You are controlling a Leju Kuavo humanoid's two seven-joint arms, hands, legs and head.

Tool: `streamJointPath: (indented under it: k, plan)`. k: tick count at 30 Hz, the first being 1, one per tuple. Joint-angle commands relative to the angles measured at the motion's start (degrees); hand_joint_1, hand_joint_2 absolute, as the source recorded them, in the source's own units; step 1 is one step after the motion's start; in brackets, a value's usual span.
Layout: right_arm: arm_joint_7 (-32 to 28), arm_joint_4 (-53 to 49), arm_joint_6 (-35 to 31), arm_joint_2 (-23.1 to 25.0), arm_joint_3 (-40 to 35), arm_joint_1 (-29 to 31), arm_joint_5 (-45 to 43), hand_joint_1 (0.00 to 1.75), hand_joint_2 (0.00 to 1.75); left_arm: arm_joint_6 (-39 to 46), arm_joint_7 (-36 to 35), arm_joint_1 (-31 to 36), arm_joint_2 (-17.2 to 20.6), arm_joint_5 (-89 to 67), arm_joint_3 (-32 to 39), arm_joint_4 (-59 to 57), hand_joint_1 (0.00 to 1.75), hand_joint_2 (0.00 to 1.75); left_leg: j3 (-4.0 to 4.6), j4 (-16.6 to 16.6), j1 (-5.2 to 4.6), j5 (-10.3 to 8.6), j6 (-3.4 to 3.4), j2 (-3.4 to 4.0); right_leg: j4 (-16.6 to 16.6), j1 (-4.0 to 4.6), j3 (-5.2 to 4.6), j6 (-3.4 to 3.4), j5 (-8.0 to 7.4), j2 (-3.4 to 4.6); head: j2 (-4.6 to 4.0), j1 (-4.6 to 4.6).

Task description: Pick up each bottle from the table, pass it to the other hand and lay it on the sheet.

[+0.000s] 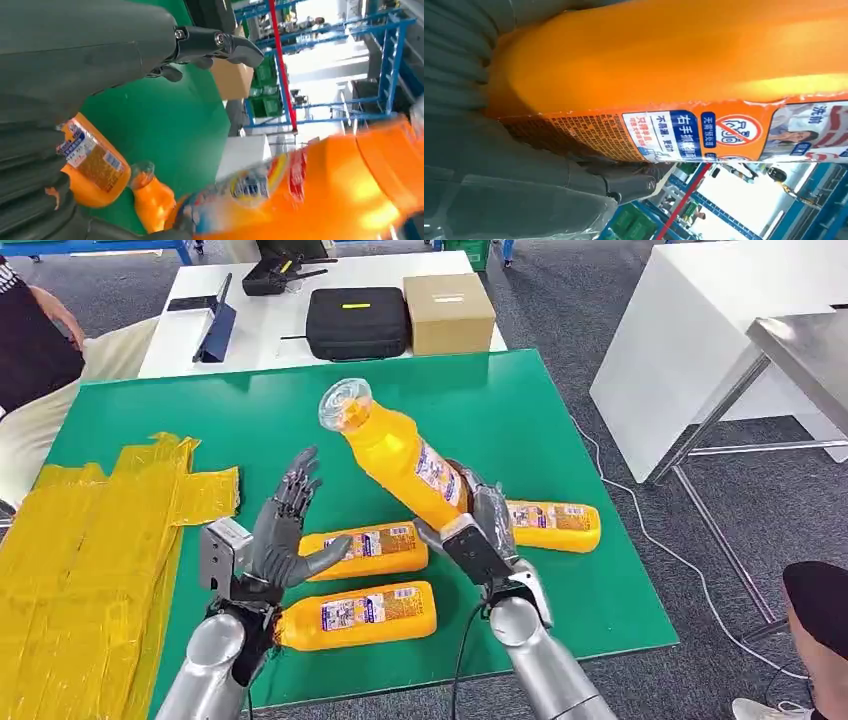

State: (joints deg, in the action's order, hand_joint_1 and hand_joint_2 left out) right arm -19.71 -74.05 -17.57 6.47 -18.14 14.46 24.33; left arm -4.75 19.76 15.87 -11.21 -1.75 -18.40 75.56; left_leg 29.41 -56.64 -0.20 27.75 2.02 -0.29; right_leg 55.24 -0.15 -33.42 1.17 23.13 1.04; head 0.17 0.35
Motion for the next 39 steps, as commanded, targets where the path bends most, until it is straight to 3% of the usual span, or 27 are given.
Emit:
streamJointPath:
  k: [1,12,22,39]
  plan:
    - [-0.3,15.8,0.8,3.6,-7.1,6.6,0.6,1.75,1.75,-1.6,-1.0,6.8,0.1,1.2,-5.5,-7.2,0.00,1.75,-0.13,0.1,0.03,0.01,-0.11,0.07,-0.1,0.03,0.11,-0.02,-0.01,-0.01,0.00,0.00]
    - [-3.3,28.4,3.1,8.0,-11.1,10.5,-0.3,1.75,1.75,-1.3,-1.4,8.6,-0.3,3.3,-6.6,-8.1,0.00,1.75,-0.10,0.0,0.03,-0.01,-0.08,0.02,0.0,0.03,0.08,-0.01,0.02,-0.06,0.00,-0.02]
    - [-5.3,32.9,1.2,10.2,-11.7,13.5,0.3,1.75,1.75,-2.1,-1.3,9.5,-0.6,5.6,-7.3,-10.4,0.00,1.75,-0.04,0.0,0.02,-0.02,-0.07,0.01,0.0,0.01,0.02,-0.01,0.01,-0.05,0.00,0.00]
    - [-5.1,25.9,1.2,9.1,-9.9,12.1,-0.7,1.75,1.75,-1.6,-1.2,9.3,-0.6,6.1,-8.1,-9.9,0.00,1.75,0.00,0.0,0.02,-0.03,-0.08,-0.05,0.0,0.01,0.00,0.00,0.02,-0.12,0.00,0.00]
